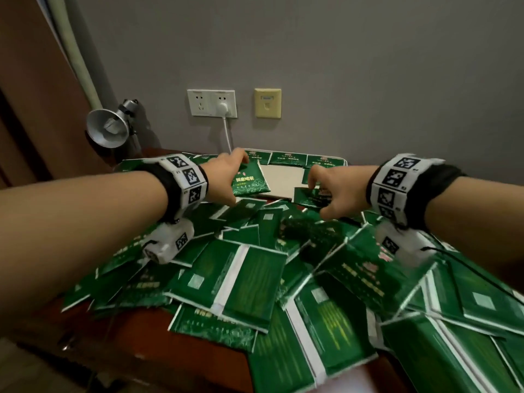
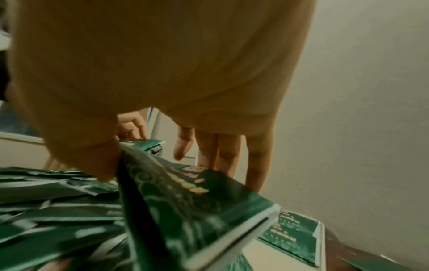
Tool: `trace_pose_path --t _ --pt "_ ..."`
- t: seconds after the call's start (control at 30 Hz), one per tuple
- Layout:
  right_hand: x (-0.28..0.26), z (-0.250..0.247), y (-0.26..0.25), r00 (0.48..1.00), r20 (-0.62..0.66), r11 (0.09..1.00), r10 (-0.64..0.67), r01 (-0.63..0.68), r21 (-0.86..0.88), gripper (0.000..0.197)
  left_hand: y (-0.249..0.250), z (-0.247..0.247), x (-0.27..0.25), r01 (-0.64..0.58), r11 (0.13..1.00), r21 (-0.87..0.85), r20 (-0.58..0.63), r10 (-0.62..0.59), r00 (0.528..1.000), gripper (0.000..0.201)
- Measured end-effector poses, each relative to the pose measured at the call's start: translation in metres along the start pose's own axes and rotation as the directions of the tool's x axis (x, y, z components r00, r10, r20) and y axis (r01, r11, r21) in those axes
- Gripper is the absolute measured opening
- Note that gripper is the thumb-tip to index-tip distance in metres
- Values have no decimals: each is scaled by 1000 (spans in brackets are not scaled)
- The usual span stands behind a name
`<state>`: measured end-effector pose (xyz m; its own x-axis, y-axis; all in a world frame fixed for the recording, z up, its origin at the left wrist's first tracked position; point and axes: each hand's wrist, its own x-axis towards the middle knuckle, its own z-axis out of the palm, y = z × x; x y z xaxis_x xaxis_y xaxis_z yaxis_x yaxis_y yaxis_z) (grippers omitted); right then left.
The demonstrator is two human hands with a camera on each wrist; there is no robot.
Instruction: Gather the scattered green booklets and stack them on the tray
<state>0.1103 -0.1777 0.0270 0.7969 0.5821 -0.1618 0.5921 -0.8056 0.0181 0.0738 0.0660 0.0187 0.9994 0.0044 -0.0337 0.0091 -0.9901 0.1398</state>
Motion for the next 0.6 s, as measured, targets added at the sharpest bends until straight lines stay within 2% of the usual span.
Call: trace_pose_path --t 0.13,0.3,0.4,0.6 --pt "59 -13 18 998 -17 998 58 -58 13 55 -9 -6 65 -60 989 137 40 55 998 83" --pt "129 -16 28 998 7 991 61 -59 -123 65 -17 2 145 -163 935 314 124 130 984 76" --pt "167 -11 33 997 36 980 63 -55 -191 67 -24 10 183 -184 914 362 181 124 976 83" --pt "233 8 40 997 12 983 77 -74 -166 76 -43 32 224 -165 910 380 278 57 959 98"
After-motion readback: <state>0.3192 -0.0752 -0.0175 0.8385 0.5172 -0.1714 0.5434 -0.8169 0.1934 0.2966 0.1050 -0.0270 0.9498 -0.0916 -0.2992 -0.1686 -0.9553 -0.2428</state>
